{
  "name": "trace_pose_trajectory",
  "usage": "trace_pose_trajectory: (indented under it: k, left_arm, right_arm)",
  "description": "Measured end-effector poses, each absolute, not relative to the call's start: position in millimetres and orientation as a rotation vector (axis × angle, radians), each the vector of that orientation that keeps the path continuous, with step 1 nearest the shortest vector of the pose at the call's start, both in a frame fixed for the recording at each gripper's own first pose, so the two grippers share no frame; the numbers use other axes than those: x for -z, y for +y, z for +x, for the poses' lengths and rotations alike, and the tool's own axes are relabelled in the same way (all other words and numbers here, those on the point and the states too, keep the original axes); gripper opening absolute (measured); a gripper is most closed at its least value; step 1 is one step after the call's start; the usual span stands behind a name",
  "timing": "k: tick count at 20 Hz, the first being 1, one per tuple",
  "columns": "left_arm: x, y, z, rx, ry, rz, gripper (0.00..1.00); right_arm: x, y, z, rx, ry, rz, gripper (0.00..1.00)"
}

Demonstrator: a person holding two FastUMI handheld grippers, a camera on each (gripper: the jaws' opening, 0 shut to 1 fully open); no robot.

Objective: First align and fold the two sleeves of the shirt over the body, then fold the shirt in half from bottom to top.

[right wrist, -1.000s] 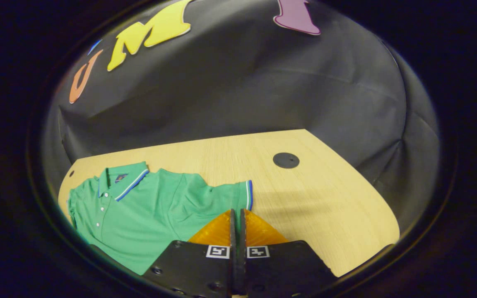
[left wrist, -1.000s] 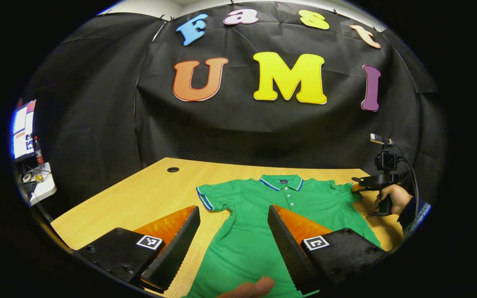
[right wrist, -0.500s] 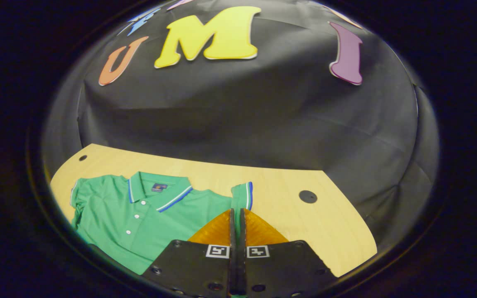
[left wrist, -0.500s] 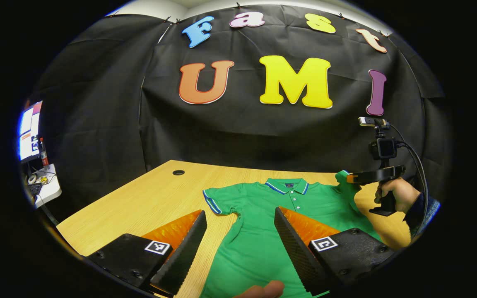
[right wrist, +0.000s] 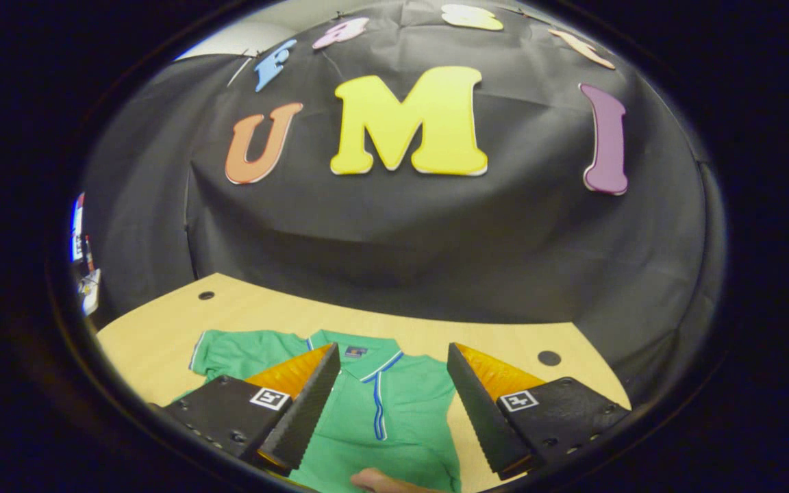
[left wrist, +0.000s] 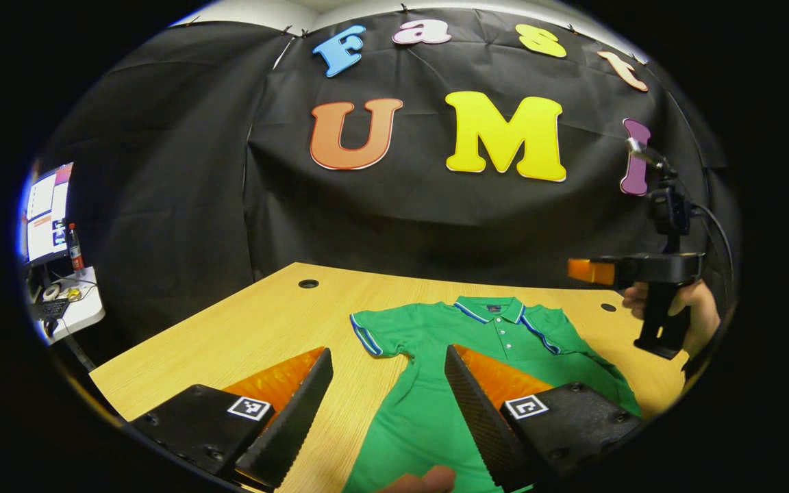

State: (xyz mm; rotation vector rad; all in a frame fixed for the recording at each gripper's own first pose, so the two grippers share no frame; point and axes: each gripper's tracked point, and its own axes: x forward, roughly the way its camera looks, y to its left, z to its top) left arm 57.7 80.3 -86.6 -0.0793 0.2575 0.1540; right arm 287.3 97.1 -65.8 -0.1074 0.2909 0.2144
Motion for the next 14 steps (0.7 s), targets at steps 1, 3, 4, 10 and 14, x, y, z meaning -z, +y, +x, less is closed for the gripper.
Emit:
trace_pose_trajectory:
  k: [1,3,4,10,14]
  left_arm:
    - [85.3,84.9,57.8,-0.172,0.260,-0.064,1.00]
    - [79.2,93.1,56.6,-0.198,0.244,-0.055,1.00]
    - [74.5,93.7,56.9,-0.201,0.232,-0.067,1.00]
    - [60.6,100.2,86.9,-0.224,0.274,-0.105,1.00]
    - [40.5,97.5,114.9,-0.168,0.261,-0.158,1.00]
  right_arm:
    - [52.8,90.3,276.2,-0.207,0.264,-0.110,0.95]
    - [25.7,75.6,247.8,-0.195,0.211,-0.095,0.96]
    - [11.8,70.0,230.1,-0.204,0.180,-0.095,0.95]
    - [-20.1,29.9,120.8,-0.217,0.044,-0.093,0.95]
    - [-3.4,22.5,64.8,-0.310,0.035,-0.058,0.96]
